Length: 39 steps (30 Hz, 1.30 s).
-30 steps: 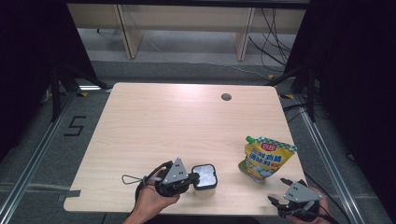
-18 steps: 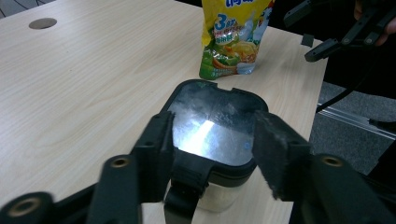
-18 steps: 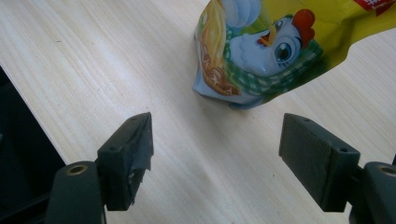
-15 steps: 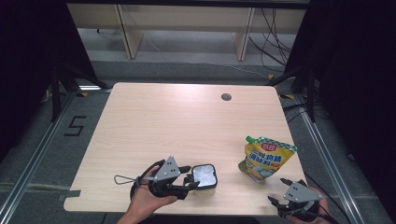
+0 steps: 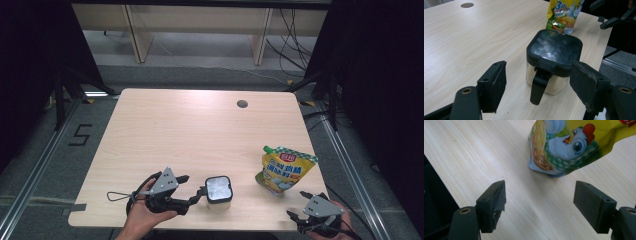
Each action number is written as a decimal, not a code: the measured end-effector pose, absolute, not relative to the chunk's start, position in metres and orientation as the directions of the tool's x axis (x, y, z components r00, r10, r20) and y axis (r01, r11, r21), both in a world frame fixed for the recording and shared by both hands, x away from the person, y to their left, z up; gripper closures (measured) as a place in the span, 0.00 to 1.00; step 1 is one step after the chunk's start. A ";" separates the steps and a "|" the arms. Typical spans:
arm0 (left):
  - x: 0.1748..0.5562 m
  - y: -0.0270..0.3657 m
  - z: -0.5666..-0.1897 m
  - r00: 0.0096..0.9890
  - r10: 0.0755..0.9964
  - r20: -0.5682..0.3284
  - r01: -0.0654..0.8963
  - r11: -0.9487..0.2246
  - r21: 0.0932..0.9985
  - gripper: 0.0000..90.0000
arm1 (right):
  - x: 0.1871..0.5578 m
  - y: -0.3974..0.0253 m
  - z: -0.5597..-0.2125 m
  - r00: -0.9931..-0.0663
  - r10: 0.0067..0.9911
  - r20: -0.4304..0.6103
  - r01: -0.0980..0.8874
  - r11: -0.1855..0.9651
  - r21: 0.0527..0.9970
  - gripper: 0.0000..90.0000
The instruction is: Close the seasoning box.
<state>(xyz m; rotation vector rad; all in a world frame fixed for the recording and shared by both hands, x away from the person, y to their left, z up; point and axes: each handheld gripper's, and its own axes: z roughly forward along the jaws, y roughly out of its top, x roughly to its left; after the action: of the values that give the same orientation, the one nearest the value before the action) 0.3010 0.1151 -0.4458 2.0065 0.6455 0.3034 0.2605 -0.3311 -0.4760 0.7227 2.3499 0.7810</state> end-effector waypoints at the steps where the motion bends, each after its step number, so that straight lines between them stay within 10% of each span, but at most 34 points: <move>1: 0.301 0.116 -0.447 0.828 0.559 -0.052 0.318 -0.391 0.864 0.32 | 0.260 -0.331 -0.476 -0.701 0.633 -0.328 0.311 0.685 0.659 0.30; 39: 0.284 0.148 -0.486 0.808 0.588 -0.030 0.364 -0.458 0.811 0.29 | 0.260 -0.330 -0.477 -0.711 0.622 -0.328 0.310 0.696 0.648 0.30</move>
<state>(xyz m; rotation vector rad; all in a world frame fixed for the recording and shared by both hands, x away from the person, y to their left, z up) 0.2836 0.1484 -0.4857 2.0994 0.7005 0.3186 0.2599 -0.3300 -0.4773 0.7126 2.3667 0.7706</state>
